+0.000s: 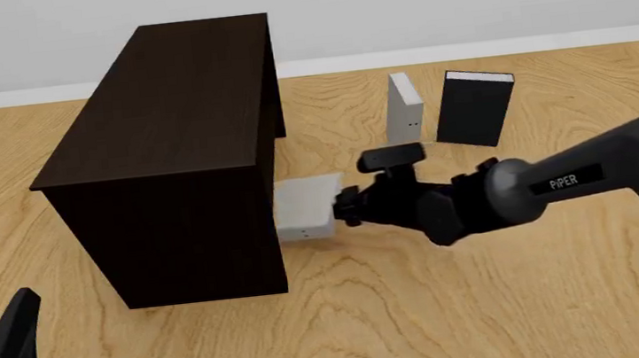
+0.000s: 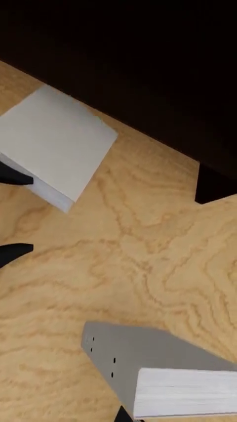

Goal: Pick up the book on the right and place it under the cabinet shelf.

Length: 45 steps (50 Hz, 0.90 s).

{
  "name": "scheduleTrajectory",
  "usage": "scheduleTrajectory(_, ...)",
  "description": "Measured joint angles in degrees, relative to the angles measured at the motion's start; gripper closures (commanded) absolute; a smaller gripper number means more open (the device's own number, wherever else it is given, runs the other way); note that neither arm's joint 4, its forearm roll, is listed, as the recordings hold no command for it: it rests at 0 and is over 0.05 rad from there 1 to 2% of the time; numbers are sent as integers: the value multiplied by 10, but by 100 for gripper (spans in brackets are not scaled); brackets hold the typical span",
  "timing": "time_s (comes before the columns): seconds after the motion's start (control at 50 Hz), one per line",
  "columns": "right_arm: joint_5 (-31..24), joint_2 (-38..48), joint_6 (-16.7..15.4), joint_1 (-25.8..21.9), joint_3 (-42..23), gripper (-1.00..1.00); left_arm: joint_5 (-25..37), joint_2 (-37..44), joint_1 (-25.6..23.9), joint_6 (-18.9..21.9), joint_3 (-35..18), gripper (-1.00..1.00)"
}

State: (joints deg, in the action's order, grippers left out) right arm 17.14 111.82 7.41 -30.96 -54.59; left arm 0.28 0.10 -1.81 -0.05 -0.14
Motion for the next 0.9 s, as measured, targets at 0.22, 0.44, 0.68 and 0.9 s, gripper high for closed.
scheduleTrajectory(0.22, -6, 16, -4, -15, -24, -100, 0, 0, 0, 0, 0, -100)
scheduleTrajectory(0.44, -10, 29, -6, -28, -45, -100, 0, 0, 0, 0, 0, -100)
scheduleTrajectory(0.68, -16, 43, -10, -42, -68, -100, 0, 0, 0, 0, 0, -100)
scheduleTrajectory(0.9, -22, 53, -15, -54, -90, -100, 0, 0, 0, 0, 0, -100)
